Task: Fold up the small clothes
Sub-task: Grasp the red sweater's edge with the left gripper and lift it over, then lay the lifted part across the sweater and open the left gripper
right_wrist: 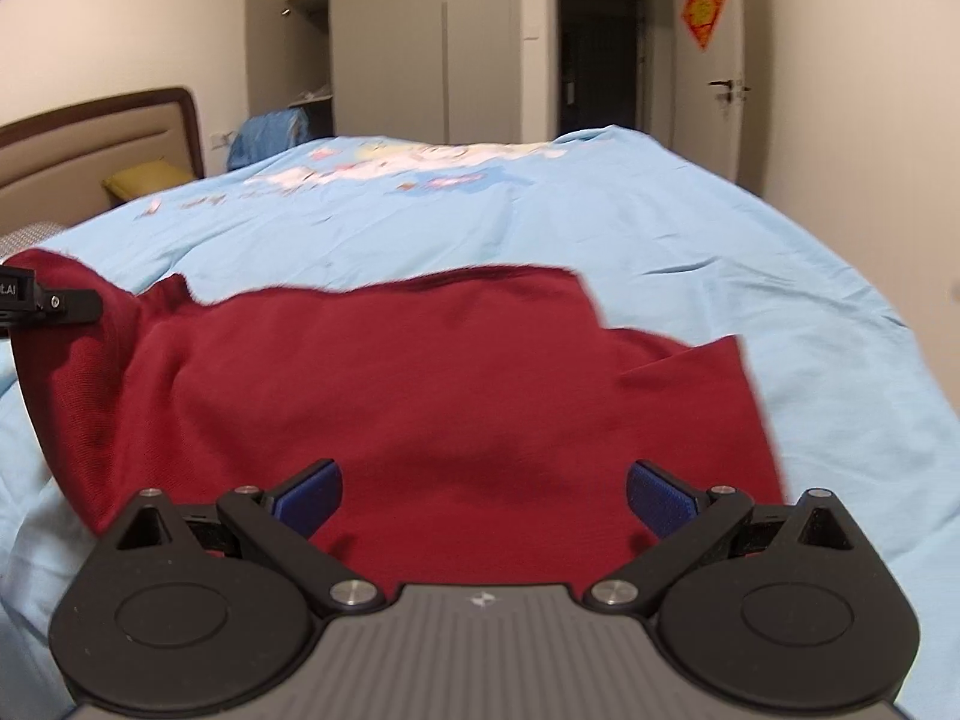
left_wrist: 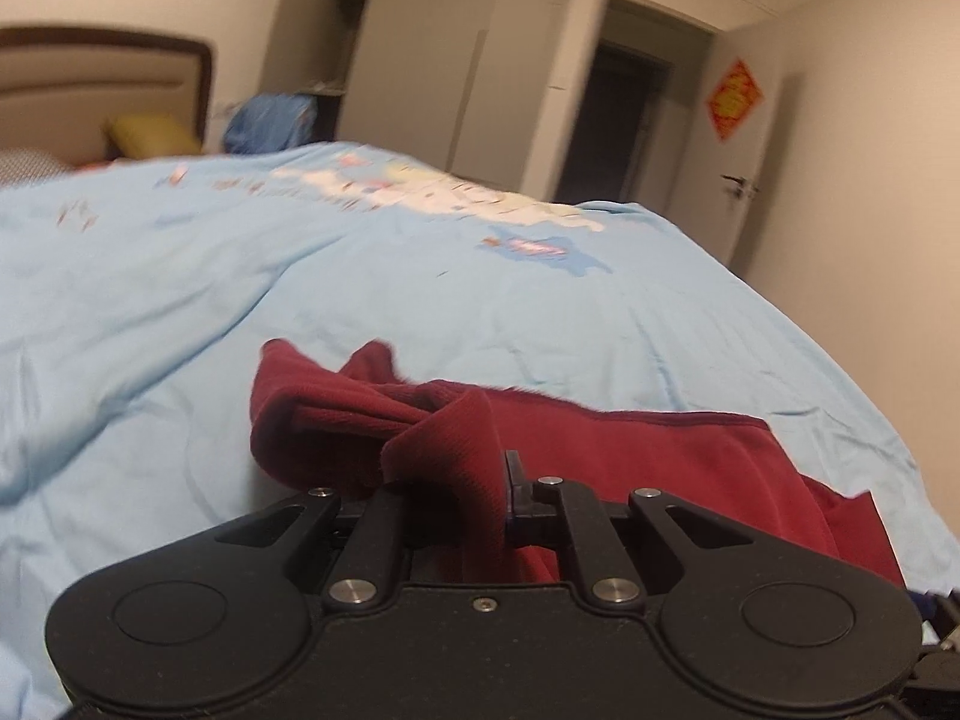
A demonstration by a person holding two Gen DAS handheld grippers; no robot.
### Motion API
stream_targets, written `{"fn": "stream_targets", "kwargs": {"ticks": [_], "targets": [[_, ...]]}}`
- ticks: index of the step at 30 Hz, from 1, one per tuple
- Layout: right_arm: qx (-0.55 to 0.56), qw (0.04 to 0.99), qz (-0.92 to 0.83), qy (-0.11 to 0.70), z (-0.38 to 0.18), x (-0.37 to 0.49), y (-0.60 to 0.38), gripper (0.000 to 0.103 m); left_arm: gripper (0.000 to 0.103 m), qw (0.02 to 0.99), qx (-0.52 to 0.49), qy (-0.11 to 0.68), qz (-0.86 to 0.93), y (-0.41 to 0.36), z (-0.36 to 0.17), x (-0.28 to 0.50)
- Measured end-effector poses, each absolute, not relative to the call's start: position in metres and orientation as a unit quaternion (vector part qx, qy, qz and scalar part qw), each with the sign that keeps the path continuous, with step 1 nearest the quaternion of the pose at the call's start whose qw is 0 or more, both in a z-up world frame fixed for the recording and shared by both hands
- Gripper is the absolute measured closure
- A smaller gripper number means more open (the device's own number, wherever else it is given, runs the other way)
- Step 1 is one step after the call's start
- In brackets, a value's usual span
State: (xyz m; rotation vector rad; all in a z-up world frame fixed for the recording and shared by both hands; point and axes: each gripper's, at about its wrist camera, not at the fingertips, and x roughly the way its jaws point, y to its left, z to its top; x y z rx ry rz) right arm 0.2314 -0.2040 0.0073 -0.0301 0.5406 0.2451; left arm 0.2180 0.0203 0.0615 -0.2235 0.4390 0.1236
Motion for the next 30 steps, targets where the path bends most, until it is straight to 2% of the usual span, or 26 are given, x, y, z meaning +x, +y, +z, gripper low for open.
{"fn": "stream_targets", "kwargs": {"ticks": [10, 13, 17, 20, 22, 25, 30], "targets": [[0.027, 0.965, 0.018, 0.258, 0.015, 0.216, -0.293, 0.0, 0.093, 0.973, 0.053, 0.206, -0.089, -0.089, 0.093, 0.241], [0.043, 0.962, -0.02, 0.27, 0.007, 0.212, -0.323, 0.0, 0.093, 0.958, 0.101, 0.224, -0.149, -0.128, 0.081, 0.238], [0.058, 0.956, -0.042, 0.285, -0.003, 0.204, -0.354, 0.0, 0.091, 0.934, 0.116, 0.272, -0.198, -0.155, 0.051, 0.238], [0.068, 0.957, -0.034, 0.281, -0.004, 0.198, -0.363, 0.0, 0.083, 0.931, 0.116, 0.277, -0.205, -0.156, 0.039, 0.233], [0.074, 0.958, -0.023, 0.276, -0.003, 0.197, -0.363, 0.0, 0.071, 0.932, 0.095, 0.273, -0.218, -0.151, 0.039, 0.23], [0.085, 0.959, 0.003, 0.269, 0.0, 0.202, -0.357, 0.0, 0.061, 0.93, 0.065, 0.263, -0.247, -0.142, 0.042, 0.224], [0.11, 0.957, 0.038, 0.266, 0.005, 0.209, -0.346, 0.0, 0.045, 0.928, 0.08, 0.225, -0.285, -0.14, 0.045, 0.205]]}}
